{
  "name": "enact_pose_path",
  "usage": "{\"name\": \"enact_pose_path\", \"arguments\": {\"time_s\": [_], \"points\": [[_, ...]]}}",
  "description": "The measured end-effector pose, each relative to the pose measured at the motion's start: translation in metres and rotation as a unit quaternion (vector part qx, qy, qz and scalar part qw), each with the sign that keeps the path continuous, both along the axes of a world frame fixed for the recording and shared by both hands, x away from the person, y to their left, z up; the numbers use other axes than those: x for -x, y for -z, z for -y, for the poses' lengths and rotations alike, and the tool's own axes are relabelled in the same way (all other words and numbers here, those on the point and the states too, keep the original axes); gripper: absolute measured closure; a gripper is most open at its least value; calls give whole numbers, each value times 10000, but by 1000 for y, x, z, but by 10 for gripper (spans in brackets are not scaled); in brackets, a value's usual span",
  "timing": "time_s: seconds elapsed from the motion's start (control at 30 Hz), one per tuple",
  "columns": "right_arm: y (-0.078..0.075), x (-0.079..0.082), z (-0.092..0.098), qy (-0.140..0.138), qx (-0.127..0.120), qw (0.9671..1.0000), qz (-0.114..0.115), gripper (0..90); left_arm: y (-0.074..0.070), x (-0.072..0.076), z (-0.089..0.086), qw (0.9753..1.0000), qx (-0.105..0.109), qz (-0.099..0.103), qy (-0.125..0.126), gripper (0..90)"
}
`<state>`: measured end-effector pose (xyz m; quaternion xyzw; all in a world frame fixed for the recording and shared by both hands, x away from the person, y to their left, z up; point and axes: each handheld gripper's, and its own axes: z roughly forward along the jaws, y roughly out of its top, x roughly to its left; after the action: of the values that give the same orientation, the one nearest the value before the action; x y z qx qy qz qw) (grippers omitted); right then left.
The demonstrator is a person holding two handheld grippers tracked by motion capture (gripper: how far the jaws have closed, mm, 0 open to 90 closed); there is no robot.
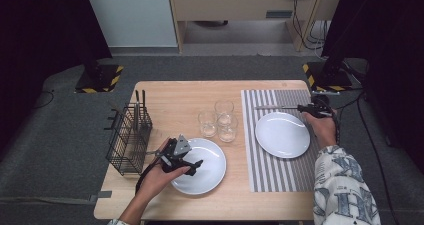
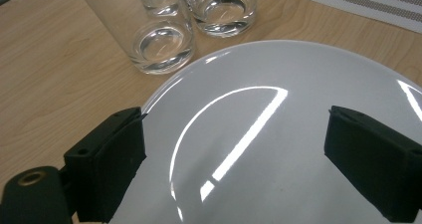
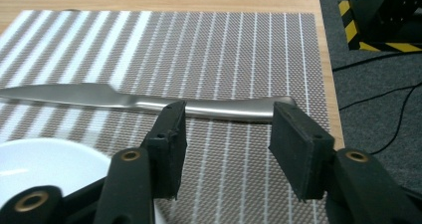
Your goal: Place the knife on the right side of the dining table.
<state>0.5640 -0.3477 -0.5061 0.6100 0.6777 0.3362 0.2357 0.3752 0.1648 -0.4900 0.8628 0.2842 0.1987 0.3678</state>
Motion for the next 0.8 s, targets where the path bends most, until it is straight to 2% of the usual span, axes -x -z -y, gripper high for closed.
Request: {"name": "enact_pose_path", "arguments": {"time_s": [0.1, 0.2, 0.5, 0.53, 0.7, 0.8], "points": [[-8, 6, -6, -31, -30, 9999, 123, 429, 0, -1, -1, 9999, 114, -45, 12, 84], [-15, 11, -13, -98, -50, 9998, 183, 372, 0, -2, 0, 10000, 67, -16, 9, 84], [-19, 26, -41, -546, 50, 9982, 256, 227, -2, -3, 1, 9998, 160, -28, 81, 82], [-21, 28, -46, -589, 40, 9977, 338, 214, -2, -3, 1, 9998, 161, -29, 97, 82], [-27, 37, -64, -752, 26, 9961, 454, 158, -2, -5, 3, 9997, 126, -47, 196, 81], [-29, 41, -75, -771, 30, 9961, 425, 116, -1, -6, 2, 9996, 134, -55, 228, 79]]}}
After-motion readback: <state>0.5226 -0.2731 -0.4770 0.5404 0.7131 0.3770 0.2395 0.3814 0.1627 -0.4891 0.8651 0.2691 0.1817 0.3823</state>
